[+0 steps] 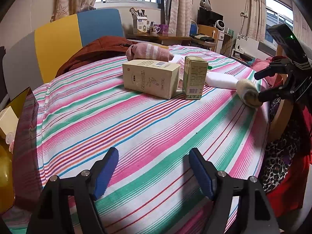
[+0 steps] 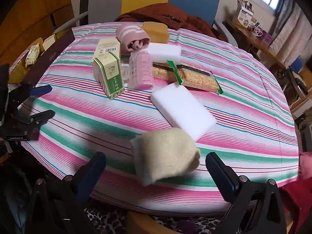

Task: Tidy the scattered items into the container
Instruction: 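Move both empty tools from the tin back toward the remaining items, then grasp the beige knit pad with the right tool while the left tool grasps the small green-and-cream box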

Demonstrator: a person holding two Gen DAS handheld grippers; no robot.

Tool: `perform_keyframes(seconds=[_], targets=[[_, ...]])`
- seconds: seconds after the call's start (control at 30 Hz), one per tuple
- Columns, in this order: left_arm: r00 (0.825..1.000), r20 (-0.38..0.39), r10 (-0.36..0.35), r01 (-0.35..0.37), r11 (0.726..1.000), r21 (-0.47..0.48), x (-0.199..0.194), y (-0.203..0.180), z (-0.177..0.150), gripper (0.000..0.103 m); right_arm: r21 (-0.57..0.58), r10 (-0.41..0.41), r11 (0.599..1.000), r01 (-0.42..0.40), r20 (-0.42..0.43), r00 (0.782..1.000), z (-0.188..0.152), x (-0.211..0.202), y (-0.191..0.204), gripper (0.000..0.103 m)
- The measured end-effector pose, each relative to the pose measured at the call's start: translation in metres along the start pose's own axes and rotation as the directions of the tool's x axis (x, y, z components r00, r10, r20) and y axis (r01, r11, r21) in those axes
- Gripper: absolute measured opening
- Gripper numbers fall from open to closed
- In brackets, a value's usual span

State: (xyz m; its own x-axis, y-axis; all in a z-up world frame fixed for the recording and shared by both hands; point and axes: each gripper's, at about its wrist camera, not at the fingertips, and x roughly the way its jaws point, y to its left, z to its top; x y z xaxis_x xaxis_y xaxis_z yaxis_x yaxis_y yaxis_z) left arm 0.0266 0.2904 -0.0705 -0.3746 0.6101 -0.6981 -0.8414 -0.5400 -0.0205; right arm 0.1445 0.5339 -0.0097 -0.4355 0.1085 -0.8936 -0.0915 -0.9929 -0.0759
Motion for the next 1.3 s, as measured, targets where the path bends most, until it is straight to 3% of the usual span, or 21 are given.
perform_keyframes(seconds=[0.3,0.57,0.67,0.7,1.07,1.3], targets=[[1.000,-0.005,-0.014,0.014,1.000,-0.002,0.002,0.001,0.000,0.081,-0.024,-0.036,0.999,0.033,-0.148,0.988,0.019,0.025,-0.003,0.103],[0.999,-0.032,-0.001,0.002,1.000,0.012,0.007,-0.002,0.007,0.082,0.033,-0.009,0.999,0.015,-0.195,0.981,0.026,0.035,-0.014,0.103],[0.998,-0.029,-0.060,0.060,0.998,0.010,0.006,-0.005,0.013,0.075,0.037,-0.014,0.999,0.022,-0.223,0.975,0.025,0.039,-0.015,0.092],[0.997,-0.025,-0.073,0.073,0.997,0.016,0.006,-0.007,0.017,0.075,0.033,-0.020,0.999,0.029,-0.233,0.972,0.025,0.041,-0.015,0.081],[0.983,0.047,-0.177,0.170,0.977,0.126,0.015,-0.041,0.072,0.075,0.028,-0.008,1.000,0.014,-0.203,0.979,0.024,0.033,-0.017,0.079],[0.981,0.027,-0.192,0.187,0.974,0.129,0.042,-0.050,0.095,0.075,0.032,-0.003,0.999,0.009,-0.189,0.982,0.018,0.032,-0.015,0.079]])
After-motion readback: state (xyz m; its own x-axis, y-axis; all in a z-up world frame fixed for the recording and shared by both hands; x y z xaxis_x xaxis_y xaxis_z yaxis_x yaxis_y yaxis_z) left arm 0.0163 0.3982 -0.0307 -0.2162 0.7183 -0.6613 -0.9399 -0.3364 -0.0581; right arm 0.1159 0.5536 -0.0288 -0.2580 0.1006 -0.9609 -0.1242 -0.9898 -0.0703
